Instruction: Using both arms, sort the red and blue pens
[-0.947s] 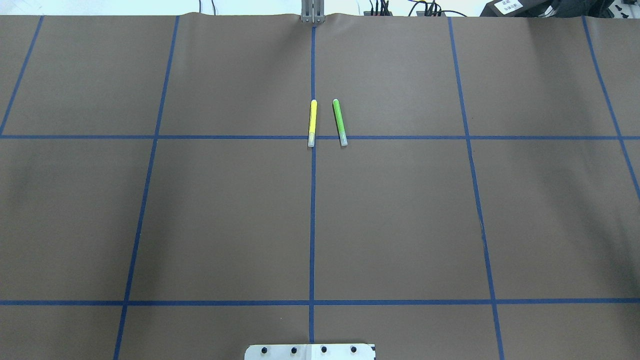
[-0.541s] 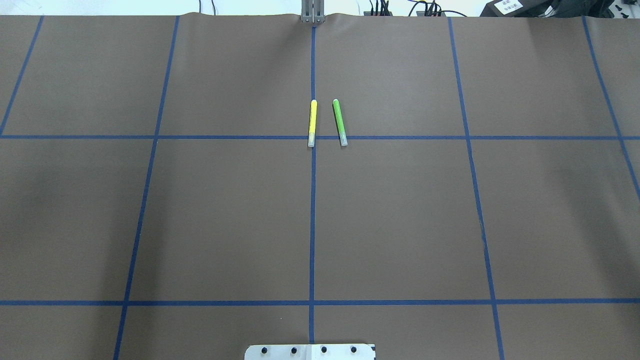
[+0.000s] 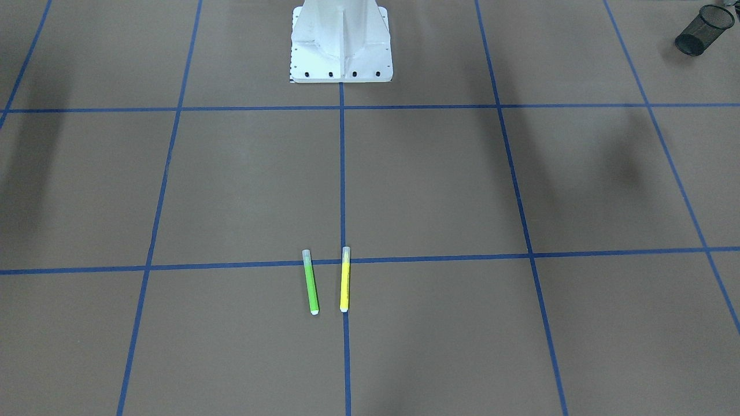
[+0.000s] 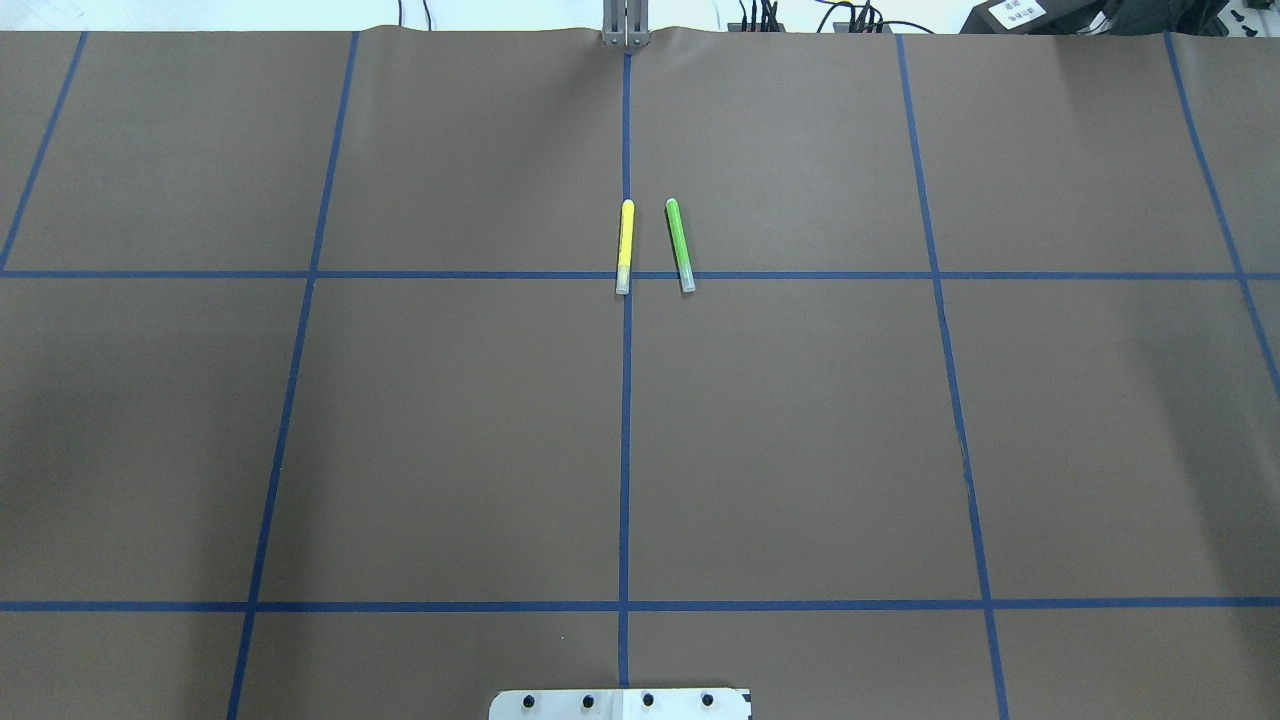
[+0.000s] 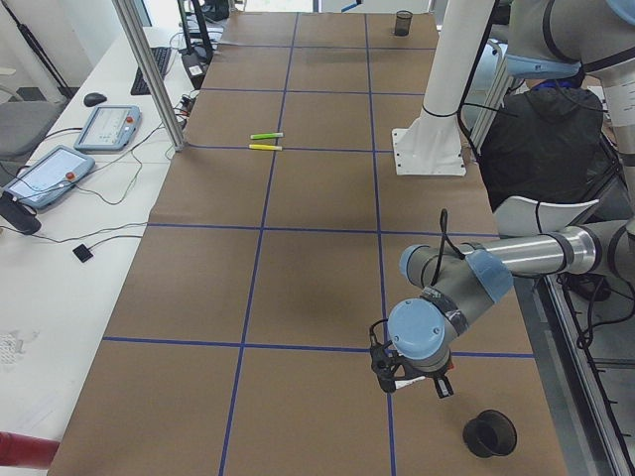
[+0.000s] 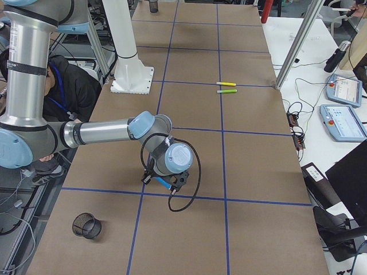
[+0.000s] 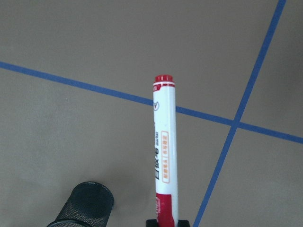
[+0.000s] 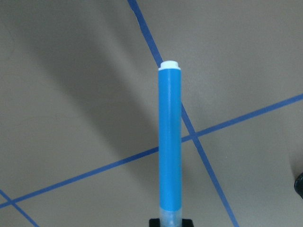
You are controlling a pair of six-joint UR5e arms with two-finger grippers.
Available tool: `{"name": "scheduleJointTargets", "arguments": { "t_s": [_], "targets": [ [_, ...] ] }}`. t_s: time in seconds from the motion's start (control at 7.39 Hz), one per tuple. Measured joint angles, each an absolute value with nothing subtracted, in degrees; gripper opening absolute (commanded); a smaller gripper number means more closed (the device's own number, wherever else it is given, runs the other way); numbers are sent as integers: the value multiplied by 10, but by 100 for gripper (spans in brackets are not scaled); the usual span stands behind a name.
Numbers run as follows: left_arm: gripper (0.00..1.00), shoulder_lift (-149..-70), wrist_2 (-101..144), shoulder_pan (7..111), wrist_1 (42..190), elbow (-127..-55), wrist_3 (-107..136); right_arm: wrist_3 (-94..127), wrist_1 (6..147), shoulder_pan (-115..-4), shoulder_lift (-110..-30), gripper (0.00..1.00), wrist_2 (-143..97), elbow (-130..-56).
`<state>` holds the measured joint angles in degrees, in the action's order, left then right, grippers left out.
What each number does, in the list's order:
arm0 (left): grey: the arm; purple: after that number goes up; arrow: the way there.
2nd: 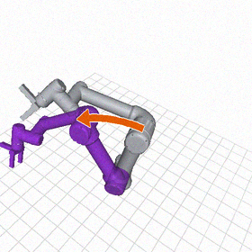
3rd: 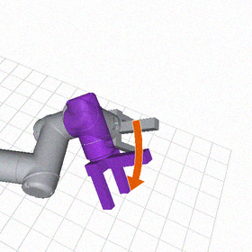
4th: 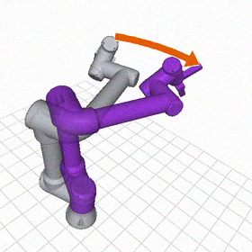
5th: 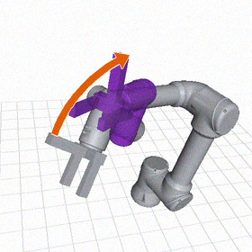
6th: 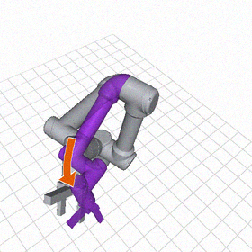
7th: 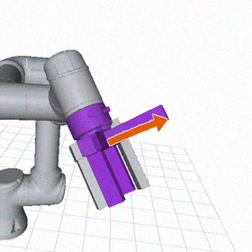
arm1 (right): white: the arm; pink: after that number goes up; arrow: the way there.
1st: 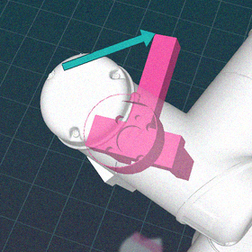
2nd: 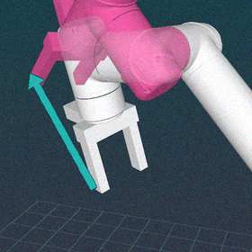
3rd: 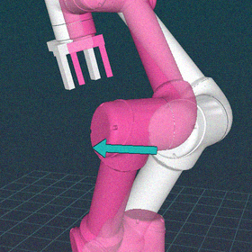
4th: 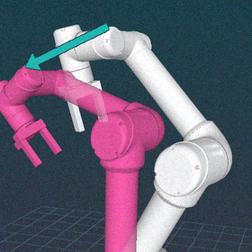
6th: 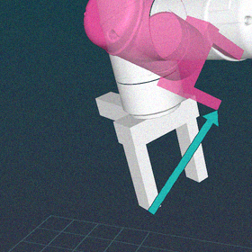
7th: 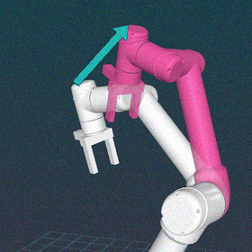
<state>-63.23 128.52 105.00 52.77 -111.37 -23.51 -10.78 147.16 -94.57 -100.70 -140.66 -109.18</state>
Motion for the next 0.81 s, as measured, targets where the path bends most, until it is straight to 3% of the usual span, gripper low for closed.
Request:
{"name": "scheduleJointTargets", "arguments": {
  "t_s": [0.41,0.81],
  "targets": [
    [0,-626,1218,1117,431,-1107,-295,-126,1549,-997,-1007,0,-1404,-1096],
    [0,-614,1168,1167,418,-1056,-335,-134,1577,-1014,-1006,0,-1406,-1092]
  ]
}}
